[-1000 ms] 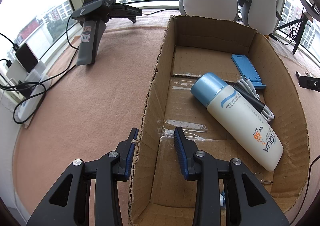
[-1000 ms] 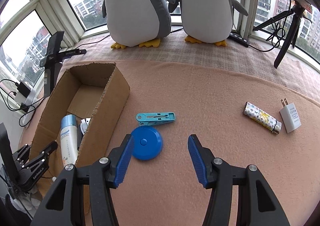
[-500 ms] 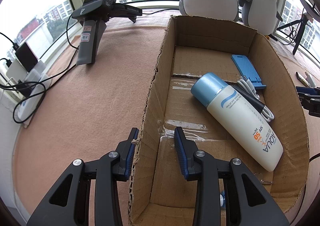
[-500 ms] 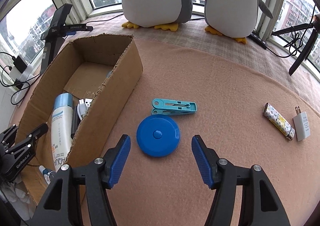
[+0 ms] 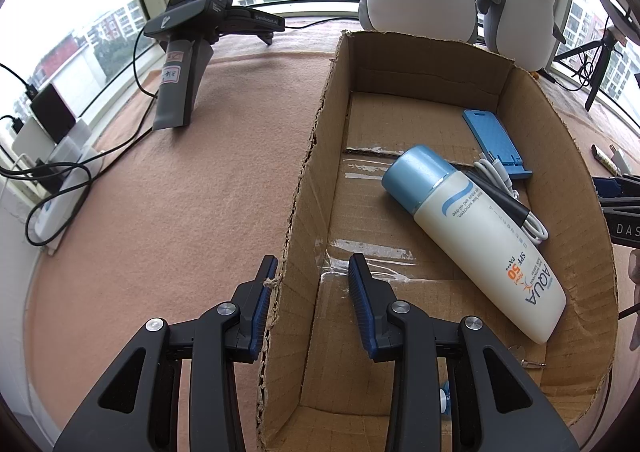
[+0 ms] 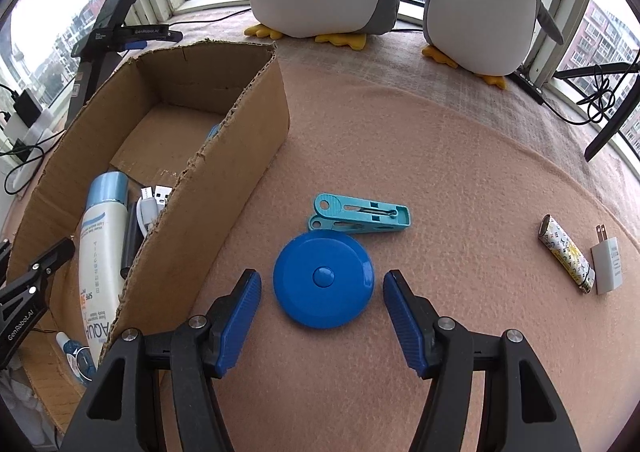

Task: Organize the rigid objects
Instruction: 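Move the right gripper to the blue tape measure and grasp it, then carry the tape measure into the box and open the right gripper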

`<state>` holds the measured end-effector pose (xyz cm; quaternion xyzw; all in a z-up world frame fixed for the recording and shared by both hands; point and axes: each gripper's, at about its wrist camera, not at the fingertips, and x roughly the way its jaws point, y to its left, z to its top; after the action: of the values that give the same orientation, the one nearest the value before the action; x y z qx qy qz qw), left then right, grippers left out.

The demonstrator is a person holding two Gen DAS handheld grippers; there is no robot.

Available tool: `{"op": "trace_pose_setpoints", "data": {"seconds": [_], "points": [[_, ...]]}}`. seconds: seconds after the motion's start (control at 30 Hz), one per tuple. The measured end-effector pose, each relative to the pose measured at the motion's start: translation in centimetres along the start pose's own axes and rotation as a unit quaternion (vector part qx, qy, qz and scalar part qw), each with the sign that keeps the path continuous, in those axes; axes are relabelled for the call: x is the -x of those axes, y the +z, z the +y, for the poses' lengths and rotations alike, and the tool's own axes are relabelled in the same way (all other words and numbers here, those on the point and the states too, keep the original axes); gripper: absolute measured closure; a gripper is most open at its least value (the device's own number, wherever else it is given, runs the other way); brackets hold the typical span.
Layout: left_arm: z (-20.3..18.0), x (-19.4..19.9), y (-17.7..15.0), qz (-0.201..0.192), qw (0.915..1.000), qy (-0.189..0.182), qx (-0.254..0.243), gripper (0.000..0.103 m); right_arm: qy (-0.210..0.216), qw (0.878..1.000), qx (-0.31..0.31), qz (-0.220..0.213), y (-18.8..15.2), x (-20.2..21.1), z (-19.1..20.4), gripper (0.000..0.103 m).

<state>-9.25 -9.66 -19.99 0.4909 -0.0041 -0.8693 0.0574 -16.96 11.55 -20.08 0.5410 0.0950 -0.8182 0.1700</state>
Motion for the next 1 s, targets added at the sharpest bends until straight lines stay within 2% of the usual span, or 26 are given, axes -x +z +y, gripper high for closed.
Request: {"op": "trace_pose_setpoints", "data": {"seconds": [0.2,0.27,0.63,1.0], "points": [[0.0,0.0,0.0,0.0,1.0,0.0,0.0,0.069,-0.006,1.0,0.002,0.001,-0.1,-0.1,0.0,0.051],[0.0,0.0,0.0,0.0,1.0,0.0,0.0,0.069,-0.006,1.0,0.001,0.001,-0.1,0.0,-0.1,0.057],[0.0,0.0,0.0,0.0,1.0,0.0,0.0,0.069,-0.001,1.0,-0.008,-0.013,-0.5,0.9,-0.5,0.057],[0.1,0.0,0.0,0.0,1.0,0.0,0.0,0.069,0.007,0.998,-0.022,-0.058,0.5,4.8,-0.5,0.057]]}}
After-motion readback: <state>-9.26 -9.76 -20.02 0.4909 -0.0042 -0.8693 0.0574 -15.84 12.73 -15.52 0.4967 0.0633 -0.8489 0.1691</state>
